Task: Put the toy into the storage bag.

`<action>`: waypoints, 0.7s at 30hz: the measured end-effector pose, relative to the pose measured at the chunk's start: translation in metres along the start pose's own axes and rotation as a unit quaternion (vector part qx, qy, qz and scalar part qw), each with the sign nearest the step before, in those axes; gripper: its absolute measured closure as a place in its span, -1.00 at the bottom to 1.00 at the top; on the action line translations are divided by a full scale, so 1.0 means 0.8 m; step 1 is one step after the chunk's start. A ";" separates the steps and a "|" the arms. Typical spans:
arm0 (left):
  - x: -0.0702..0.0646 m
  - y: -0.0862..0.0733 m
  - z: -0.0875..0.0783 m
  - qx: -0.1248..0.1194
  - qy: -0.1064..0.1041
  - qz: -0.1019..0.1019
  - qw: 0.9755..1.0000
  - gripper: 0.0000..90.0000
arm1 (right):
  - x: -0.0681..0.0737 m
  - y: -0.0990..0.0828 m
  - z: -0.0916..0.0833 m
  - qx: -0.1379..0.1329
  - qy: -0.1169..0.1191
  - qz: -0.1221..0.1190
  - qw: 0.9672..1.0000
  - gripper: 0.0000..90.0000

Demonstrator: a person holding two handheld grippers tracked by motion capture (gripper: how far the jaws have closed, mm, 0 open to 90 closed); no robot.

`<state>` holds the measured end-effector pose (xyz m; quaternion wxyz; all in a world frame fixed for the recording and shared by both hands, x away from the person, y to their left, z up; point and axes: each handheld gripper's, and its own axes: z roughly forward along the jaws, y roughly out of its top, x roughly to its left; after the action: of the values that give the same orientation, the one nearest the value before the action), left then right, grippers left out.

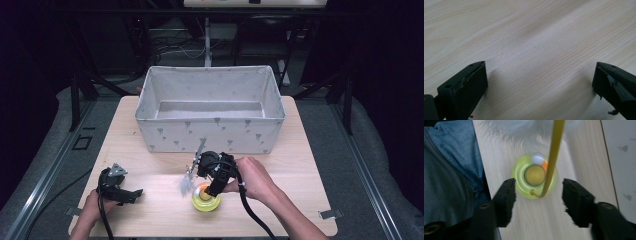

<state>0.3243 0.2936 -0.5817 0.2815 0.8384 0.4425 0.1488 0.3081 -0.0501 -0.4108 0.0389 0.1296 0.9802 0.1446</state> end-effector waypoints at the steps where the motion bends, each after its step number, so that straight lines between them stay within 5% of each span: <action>1: 0.000 0.000 0.000 0.000 0.000 0.000 1.000 -1.00 | 0.001 0.003 -0.001 0.003 -0.001 -0.005 1.000 0.29; 9: 0.000 0.000 0.000 0.000 -0.002 -0.001 1.000 -1.00 | 0.003 0.009 -0.005 0.015 -0.006 -0.018 1.000 0.94; 21: -0.001 0.000 0.001 -0.003 0.001 -0.002 1.000 -1.00 | 0.001 0.009 -0.012 0.004 -0.009 -0.013 1.000 0.96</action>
<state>0.3241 0.2931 -0.5823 0.2835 0.8364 0.4443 0.1505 0.3080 -0.0457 -0.3992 0.0492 0.1181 0.9820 0.1392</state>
